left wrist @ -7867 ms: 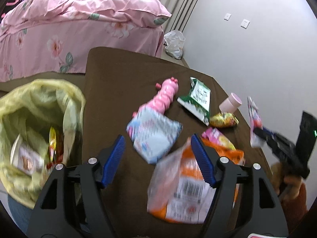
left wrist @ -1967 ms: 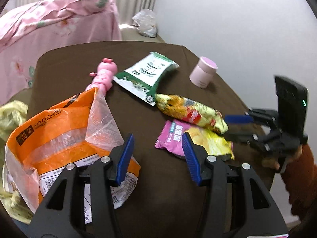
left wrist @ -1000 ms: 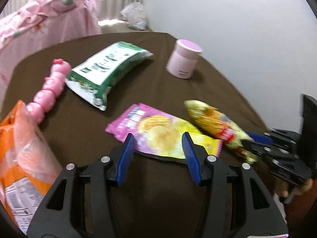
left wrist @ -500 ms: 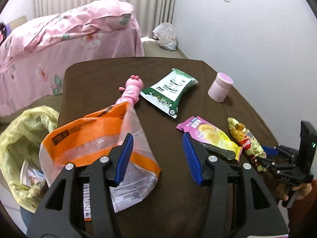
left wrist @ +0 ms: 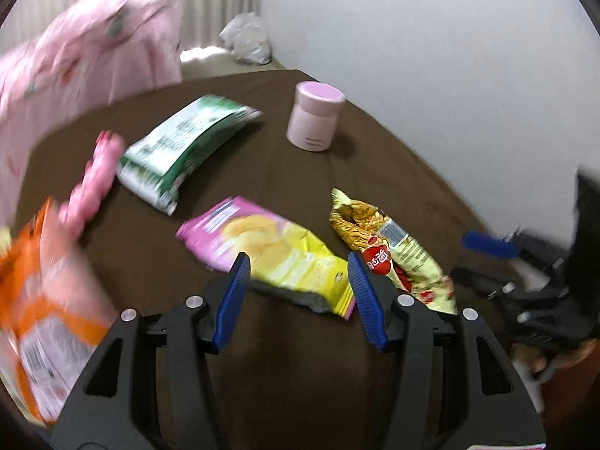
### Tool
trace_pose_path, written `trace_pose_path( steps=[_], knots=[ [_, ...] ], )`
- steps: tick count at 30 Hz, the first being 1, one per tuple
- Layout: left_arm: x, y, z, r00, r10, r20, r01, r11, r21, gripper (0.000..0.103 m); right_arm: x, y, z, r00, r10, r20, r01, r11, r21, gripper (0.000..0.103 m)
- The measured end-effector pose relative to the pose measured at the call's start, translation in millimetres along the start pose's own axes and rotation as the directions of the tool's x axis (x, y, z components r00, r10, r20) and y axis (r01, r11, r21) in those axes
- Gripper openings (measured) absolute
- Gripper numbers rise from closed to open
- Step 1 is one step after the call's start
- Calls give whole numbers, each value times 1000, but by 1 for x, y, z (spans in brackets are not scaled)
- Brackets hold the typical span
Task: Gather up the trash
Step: 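Grasp the pink chip bag with the left tool while the right holds the wrapper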
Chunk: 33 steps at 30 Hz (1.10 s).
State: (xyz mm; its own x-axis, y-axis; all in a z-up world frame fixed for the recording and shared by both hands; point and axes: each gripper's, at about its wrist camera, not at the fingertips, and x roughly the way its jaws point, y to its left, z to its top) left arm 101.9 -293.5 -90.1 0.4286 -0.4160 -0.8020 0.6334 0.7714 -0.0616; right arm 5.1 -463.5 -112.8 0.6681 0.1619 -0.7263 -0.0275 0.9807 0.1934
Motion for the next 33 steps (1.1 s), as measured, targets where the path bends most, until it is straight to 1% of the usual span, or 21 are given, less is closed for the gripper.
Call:
trace_pose_path(
  steps=[2,3,4,7,10,11,12,15,16,17,19,20,22,23,24,25,28,31,32,33],
  knots=[
    [11,-11,-4,998,58,-21,-56,995,77,52,2,-4,-1,1000,-18,-4,19,1000,10,44],
    [15,-13,-7,995,93,-30,-90,990,105,52,3,-6,-2,1000,-25,-6,25,1000,14,44],
    [17,-13,-10,993,110,-31,-105,988,117,52,3,-7,-3,1000,-28,-7,28,999,15,44],
    [10,2,-22,991,128,-28,-124,986,111,52,4,-6,-5,1000,-22,-9,22,1000,12,44],
    [5,30,-34,984,176,-43,-172,982,76,51,3,-2,-2,1000,20,4,-20,1000,17,44],
    [4,39,-36,983,175,-50,-172,983,56,51,3,0,-1,999,40,12,-40,999,17,44],
    [3,50,-38,986,160,-56,-159,987,21,52,3,4,1,998,61,17,-62,998,13,44],
    [-8,73,-36,998,51,-32,-54,994,-95,51,8,16,6,996,87,5,-87,996,-13,44],
    [-12,79,-35,1000,-10,-13,8,990,-138,51,10,20,7,996,90,0,-90,996,-23,44],
    [-14,82,-34,998,-64,4,64,983,-173,52,12,25,7,995,97,-4,-97,995,-30,44],
    [-13,87,-30,991,-132,22,133,967,-219,52,15,32,6,994,109,-11,-110,993,-44,44],
    [-11,88,-28,987,-157,26,158,957,-245,52,16,34,5,994,104,-16,-104,993,-50,44],
    [-7,85,-25,988,-155,28,157,953,-259,52,24,34,1,996,79,-42,-81,995,-51,44],
    [-4,82,-21,988,-150,29,152,956,-251,55,26,32,-2,996,78,-48,-80,996,-43,41],
    [-1,78,-18,989,-148,27,150,958,-243,61,26,30,-4,996,78,-44,-80,996,-33,37],
    [3,74,-14,990,-142,26,144,962,-232,63,25,28,-6,997,75,-34,-76,997,-28,23],
    [14,69,-6,992,-128,17,128,962,-240,63,15,24,-8,999,47,5,-47,999,-27,22],
    [23,66,3,992,-129,15,128,954,-272,63,6,18,-7,999,40,34,-39,999,-7,22],
    [27,64,6,992,-123,-2,117,952,-284,63,5,15,-7,999,33,41,-33,999,5,22],
    [30,63,7,993,-120,-15,110,949,-294,60,5,13,-7,999,30,44,-31,999,14,22]
  ],
)
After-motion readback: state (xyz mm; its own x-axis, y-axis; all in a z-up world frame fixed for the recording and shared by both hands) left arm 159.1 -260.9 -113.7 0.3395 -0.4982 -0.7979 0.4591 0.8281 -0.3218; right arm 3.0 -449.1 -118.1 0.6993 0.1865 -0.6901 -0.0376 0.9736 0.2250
